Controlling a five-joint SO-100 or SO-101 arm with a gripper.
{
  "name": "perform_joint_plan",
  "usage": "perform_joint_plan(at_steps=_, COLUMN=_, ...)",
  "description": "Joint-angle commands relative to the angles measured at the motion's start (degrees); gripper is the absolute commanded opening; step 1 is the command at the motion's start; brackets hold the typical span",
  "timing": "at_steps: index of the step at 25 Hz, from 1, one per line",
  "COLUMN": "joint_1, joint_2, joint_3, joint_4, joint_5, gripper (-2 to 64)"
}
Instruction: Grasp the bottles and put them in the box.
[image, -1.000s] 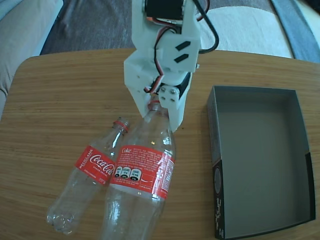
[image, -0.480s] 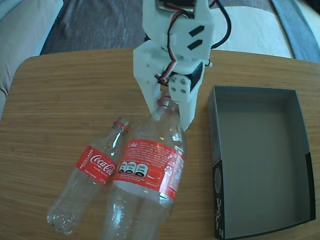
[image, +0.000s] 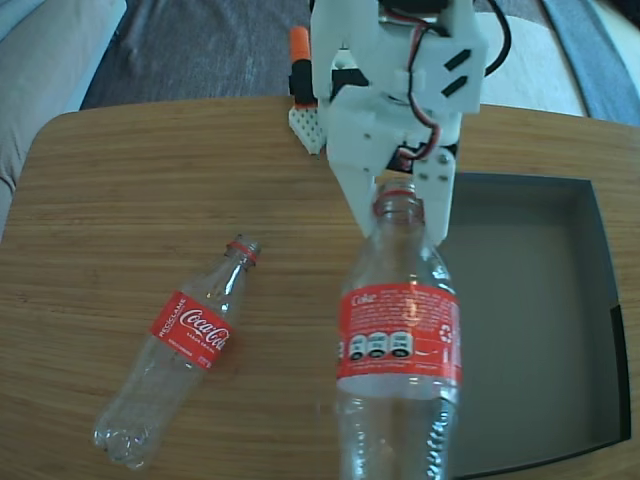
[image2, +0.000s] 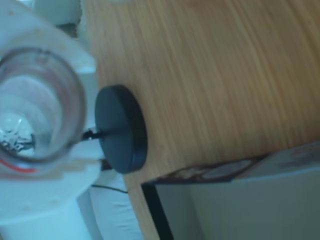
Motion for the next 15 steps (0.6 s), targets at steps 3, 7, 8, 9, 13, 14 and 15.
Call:
perform_joint_plan(at_steps=3, joint_1=-7.4, joint_2=0.6, joint_3=-2.5, joint_4=0.1, joint_5=0.2, gripper=-0.3)
perform_joint_plan(at_steps=7, joint_1=-12.3, joint_2=0.4, joint_3=-2.2, joint_4=0.1, joint_5=0.6, gripper=-0.3)
perform_joint_plan(at_steps=8, joint_1=-13.2, joint_2=0.5, joint_3=-1.8, joint_4=0.1, joint_5=0.6, gripper=-0.3)
perform_joint_plan(at_steps=9, joint_1=-14.0, joint_2=0.6, joint_3=-0.9, joint_4=0.1, joint_5=0.6, gripper=-0.3)
perform_joint_plan(at_steps=13, joint_1=-18.0, joint_2=0.6, joint_3=0.8, joint_4=3.0, joint_5=3.1, gripper=-0.3)
perform_joint_plan(at_steps=14, joint_1=-19.0, joint_2=0.6, joint_3=0.8, joint_4=3.3, joint_5=4.5, gripper=-0.3)
perform_joint_plan(at_steps=15, joint_1=-19.8, joint_2=0.6, joint_3=0.8, joint_4=3.3, joint_5=5.8, gripper=-0.2)
